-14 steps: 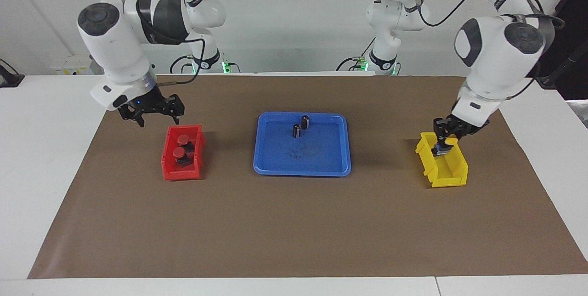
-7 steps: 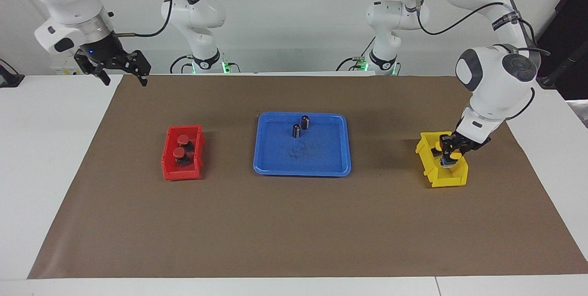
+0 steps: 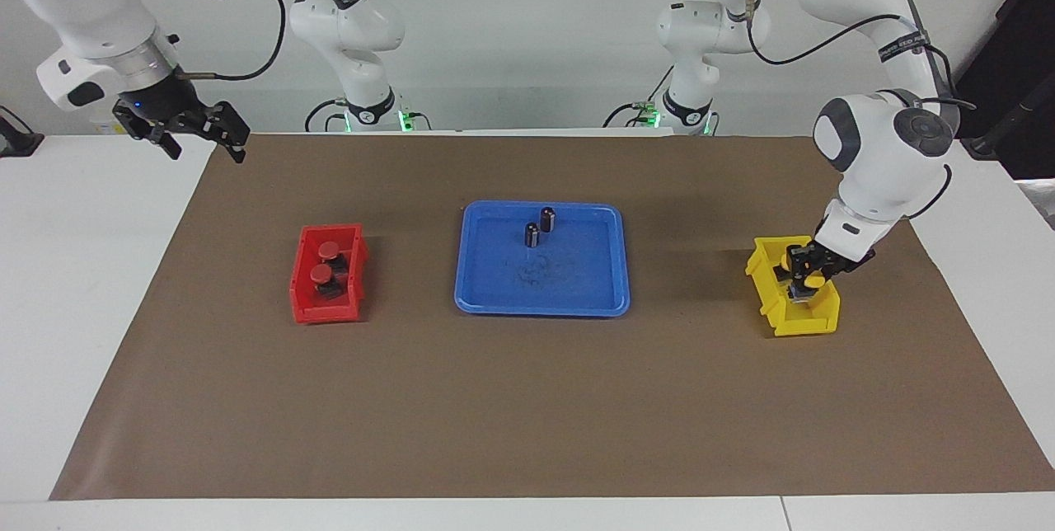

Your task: Sort red and yellow buttons by color

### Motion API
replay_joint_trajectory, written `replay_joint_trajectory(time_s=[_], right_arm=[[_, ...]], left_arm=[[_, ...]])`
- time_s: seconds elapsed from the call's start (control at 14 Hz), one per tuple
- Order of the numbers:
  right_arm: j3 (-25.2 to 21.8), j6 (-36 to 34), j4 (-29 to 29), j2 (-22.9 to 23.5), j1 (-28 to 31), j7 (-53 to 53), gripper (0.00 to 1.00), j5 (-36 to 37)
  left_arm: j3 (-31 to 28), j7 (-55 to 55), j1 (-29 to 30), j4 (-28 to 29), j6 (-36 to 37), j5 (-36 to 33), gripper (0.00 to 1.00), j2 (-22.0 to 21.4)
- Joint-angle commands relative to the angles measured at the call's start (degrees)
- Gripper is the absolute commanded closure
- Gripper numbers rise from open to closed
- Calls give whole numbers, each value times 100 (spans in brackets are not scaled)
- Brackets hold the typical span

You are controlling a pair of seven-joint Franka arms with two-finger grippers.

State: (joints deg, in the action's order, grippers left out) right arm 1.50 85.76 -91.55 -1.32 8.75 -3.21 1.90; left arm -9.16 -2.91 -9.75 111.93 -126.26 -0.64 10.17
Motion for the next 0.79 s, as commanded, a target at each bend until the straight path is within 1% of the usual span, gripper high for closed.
replay_joint_trajectory(time_s=[0.0,0.29,0.5,0.57,0.64,0.71], right_arm=[[70,72,23,-8,65,-65,0,-84],[79,90,23,1,74,-65,0,-102],[79,98,23,1,57,-65,0,-93],[87,98,23,1,56,-65,0,-93],[88,98,23,1,56,-65,0,-93],[88,90,23,1,56,-65,0,-93]], left_arm=[[11,-123,43,364,-425,46,98,-68],[11,-149,52,391,-575,46,98,46],[20,-324,166,548,-855,46,98,90],[20,-325,158,558,-935,46,98,169],[20,-325,149,575,-970,46,95,187],[20,-307,114,584,-971,46,94,196]])
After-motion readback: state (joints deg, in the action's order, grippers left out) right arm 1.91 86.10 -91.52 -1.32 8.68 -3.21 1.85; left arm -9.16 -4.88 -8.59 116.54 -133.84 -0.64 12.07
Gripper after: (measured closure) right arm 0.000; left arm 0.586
